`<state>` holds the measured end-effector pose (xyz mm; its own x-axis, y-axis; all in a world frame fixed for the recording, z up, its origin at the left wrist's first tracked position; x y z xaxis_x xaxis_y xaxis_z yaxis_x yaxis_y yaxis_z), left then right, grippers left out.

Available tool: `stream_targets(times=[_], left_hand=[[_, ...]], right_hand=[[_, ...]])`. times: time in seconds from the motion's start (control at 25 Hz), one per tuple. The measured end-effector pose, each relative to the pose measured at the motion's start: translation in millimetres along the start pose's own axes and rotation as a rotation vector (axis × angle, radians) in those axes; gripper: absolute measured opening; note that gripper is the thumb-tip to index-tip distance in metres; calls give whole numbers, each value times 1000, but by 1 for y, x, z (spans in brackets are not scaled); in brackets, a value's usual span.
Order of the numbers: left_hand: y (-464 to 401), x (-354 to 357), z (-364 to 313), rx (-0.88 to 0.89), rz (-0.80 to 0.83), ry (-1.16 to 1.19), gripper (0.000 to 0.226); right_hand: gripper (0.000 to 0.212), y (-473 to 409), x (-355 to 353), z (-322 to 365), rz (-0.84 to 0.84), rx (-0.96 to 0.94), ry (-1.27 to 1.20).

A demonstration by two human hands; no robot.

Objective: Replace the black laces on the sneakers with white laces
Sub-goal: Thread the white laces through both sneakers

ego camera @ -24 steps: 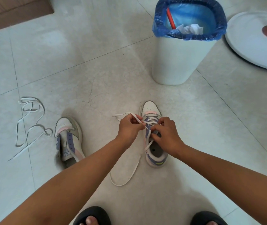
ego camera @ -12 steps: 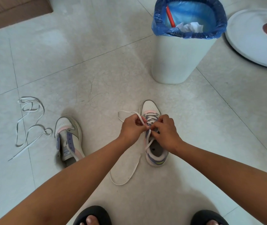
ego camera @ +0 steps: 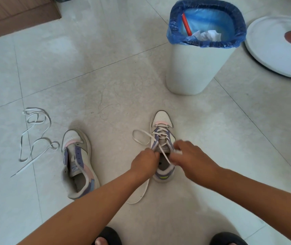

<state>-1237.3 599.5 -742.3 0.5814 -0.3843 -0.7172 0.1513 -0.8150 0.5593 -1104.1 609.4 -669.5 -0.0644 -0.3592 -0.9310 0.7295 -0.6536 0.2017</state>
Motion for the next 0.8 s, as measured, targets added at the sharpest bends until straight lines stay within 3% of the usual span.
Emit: stream_targets(times=[0.08,0.24,0.32,0.36,0.48,0.56,0.6,0.64,0.8], left_hand=[[-2,-8,4,14,6,-31,33],[-4,-11,6,59,17,-115,33],[-5,-10,8,21,19,-75,31],[-6,-10,9,3,24,-58,29],[-7,-11,12,-40,38,-22,25],[-7,-12,11,-37,34,-30,26],[-7,-11,11,-29,30,-41,28],[-6,-11,11,-19,31,-52,30],[-4,-12,11,4,24,-67,30]], right_hand=[[40,44,10,7,173,-153,188],[44,114,64,-21,521,-45,335],[32,121,74,-24,825,4,410],[27,112,71,-26,850,-2,373],[35,44,46,-29,568,203,183],[33,-9,20,-17,164,275,61],[32,-30,13,-5,44,283,45],[32,-46,12,4,1,273,72],[30,-75,22,5,87,250,294]])
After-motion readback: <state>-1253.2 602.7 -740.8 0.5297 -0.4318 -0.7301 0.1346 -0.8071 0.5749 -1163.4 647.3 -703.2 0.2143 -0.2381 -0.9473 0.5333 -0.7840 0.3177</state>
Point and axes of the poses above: each hand's wrist, its own y-axis away from the middle knuckle, its own x-axis out of the palm, z = x × y, the point moved 5 cm from there along -y, towards the middle knuckle, and after that the axes turned 1 degree about -z, right-handed, at the moved point
